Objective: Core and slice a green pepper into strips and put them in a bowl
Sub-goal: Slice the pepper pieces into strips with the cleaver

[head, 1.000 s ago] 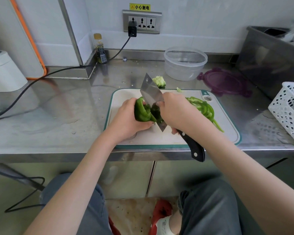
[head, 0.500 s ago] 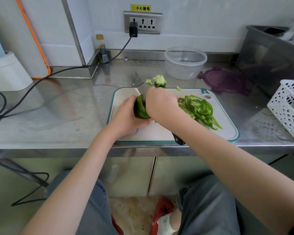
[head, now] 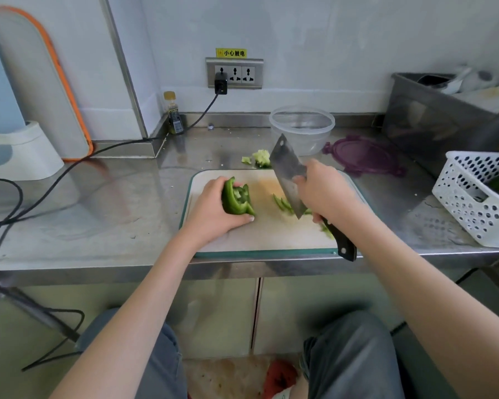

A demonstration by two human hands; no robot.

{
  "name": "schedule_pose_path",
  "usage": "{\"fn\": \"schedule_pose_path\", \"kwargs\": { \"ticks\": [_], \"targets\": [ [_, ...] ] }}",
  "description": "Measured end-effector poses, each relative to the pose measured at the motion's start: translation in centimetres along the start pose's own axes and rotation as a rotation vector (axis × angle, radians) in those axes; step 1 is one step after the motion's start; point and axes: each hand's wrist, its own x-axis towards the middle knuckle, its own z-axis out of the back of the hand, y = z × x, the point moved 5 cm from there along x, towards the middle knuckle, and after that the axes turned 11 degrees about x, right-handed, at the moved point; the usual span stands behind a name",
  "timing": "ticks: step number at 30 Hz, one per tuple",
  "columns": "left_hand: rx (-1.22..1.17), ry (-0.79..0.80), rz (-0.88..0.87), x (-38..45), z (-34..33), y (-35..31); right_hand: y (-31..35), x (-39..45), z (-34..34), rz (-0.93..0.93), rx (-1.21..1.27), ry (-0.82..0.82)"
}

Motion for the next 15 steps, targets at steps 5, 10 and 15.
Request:
{"fn": "schedule_pose_path", "kwargs": {
  "ticks": [5, 10, 15],
  "targets": [
    [-0.008, 0.019, -0.034, -0.28, -0.04, -0.60, -1.13, -0.68, 0.55, 0.048, -0.089, 0.044],
    [-0.008, 0.000, 0.009, -0.26, 0.01, -0.47, -1.03, -0.95, 0.13, 0.132, -0.105, 0.017],
    [-0.006, -0.008, 0.000, -0.52, 0.21, -0.77, -0.80, -0.51, 0.22, 0.182, 0.053, 0.066]
  ]
}}
